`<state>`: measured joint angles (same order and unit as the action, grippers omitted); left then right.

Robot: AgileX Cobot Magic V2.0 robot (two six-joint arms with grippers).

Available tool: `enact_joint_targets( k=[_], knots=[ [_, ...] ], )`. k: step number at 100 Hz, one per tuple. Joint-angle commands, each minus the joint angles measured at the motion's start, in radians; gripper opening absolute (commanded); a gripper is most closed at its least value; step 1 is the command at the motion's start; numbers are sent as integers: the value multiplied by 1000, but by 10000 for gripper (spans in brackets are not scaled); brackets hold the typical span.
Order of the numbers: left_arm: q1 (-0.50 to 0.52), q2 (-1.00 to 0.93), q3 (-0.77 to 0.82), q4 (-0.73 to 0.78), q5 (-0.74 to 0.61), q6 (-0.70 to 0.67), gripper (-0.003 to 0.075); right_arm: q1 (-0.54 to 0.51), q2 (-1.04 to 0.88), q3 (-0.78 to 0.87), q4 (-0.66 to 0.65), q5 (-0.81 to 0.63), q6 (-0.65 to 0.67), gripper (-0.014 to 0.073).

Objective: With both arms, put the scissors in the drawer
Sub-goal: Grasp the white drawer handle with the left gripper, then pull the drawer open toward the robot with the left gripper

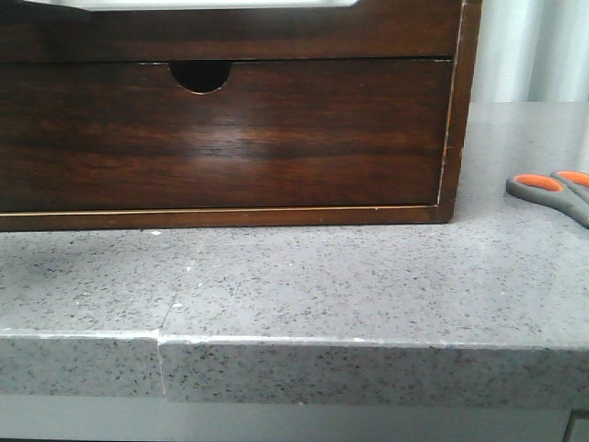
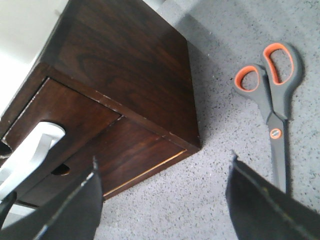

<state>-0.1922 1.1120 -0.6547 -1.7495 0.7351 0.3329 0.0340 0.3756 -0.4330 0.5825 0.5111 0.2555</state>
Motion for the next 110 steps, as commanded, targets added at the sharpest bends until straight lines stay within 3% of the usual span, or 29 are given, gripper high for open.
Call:
enact_joint_targets(
  k=[1, 13, 31, 65, 110],
  knots=[
    [-9, 8, -35, -86, 30, 10, 347, -5, 15, -35, -1, -56, -8, 466],
    [-9, 22, -35, -93, 28, 16, 270, -5, 15, -35, -11, -45, -8, 466],
    [-9, 22, -35, -93, 25, 55, -22, -5, 15, -35, -29, -15, -8, 466],
    [-9, -29, -33, -42, 50, 60, -20, -5, 15, -35, -29, -12, -8, 466],
    [-9, -366, 156, -26, 31, -34, -20, -5, 15, -35, -32, -14, -8, 466]
  ],
)
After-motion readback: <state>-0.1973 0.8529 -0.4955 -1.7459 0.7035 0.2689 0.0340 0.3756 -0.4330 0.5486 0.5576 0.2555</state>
